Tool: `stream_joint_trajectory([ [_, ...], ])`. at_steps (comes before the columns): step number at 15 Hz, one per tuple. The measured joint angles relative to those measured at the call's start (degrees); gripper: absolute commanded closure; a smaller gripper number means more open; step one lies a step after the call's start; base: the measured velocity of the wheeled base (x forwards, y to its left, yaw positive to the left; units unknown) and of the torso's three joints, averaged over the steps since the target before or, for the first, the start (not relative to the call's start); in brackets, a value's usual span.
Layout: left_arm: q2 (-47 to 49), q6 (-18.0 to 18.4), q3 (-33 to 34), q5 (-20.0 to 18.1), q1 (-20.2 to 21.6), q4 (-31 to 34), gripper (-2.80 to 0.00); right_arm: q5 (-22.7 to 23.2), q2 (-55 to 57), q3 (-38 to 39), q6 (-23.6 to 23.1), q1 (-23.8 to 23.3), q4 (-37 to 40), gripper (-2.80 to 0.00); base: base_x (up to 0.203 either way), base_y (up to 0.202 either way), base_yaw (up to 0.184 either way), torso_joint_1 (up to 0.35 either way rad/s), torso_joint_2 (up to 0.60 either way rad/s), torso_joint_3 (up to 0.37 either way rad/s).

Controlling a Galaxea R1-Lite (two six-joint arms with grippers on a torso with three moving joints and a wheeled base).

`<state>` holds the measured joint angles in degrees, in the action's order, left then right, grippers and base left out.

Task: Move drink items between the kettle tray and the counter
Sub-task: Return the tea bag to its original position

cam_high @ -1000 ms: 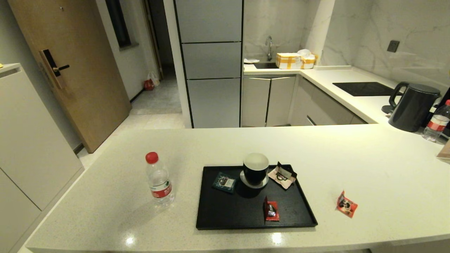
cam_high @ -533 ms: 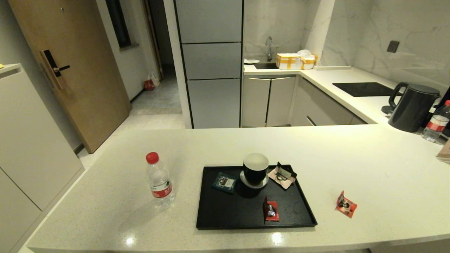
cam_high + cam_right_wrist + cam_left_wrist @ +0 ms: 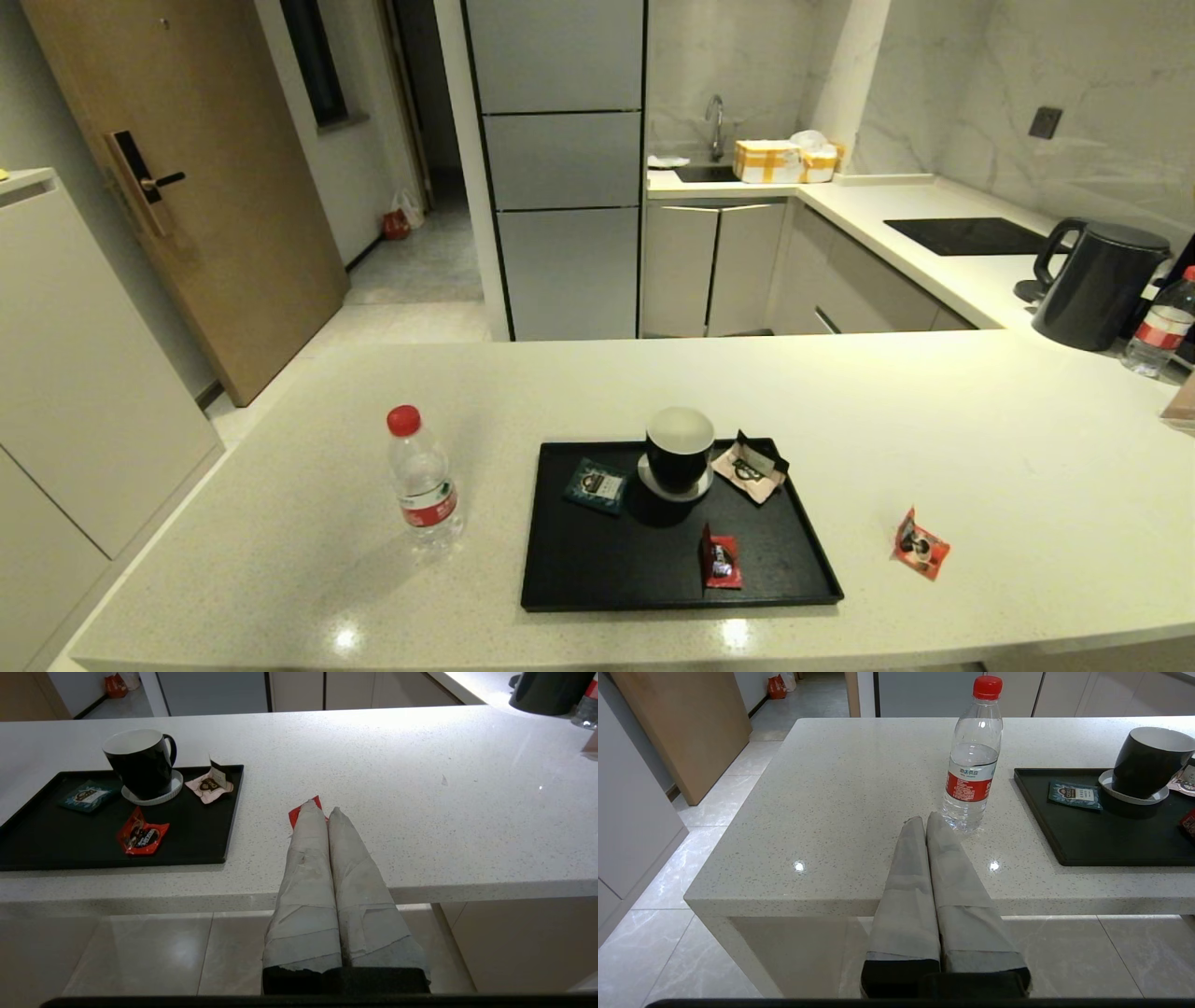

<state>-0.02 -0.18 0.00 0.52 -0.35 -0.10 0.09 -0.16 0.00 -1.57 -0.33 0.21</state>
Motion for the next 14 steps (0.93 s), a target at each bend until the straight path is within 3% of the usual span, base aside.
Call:
stream_joint_trajectory([
  [2, 0.0, 0.0, 0.0, 0.0, 0.0, 0.0, 0.0, 0.1, 0.3, -1.7, 0.0, 0.0, 1.1, 0.0, 0.0, 0.0, 0.0, 0.0, 0.0, 0.0],
  [7, 0.0, 0.0, 0.0, 0.0, 0.0, 0.0, 0.0, 0.8, 7.0, -16.9, 2.8, -0.1, 11.5, 0.0, 0.0, 0.0, 0.0, 0.0, 0.0, 0.0],
  [11, 0.0, 0.0, 0.0, 0.0, 0.0, 0.0, 0.0, 1.8, 26.4, -34.9, 5.1, -0.2, 29.7, 0.0, 0.0, 0.0, 0.0, 0.0, 0.0, 0.0],
  [14, 0.0, 0.0, 0.0, 0.0, 0.0, 0.0, 0.0, 2.5, 48.0, -41.2, 8.3, -0.2, 31.8, 0.0, 0.0, 0.0, 0.0, 0.0, 0.0, 0.0],
])
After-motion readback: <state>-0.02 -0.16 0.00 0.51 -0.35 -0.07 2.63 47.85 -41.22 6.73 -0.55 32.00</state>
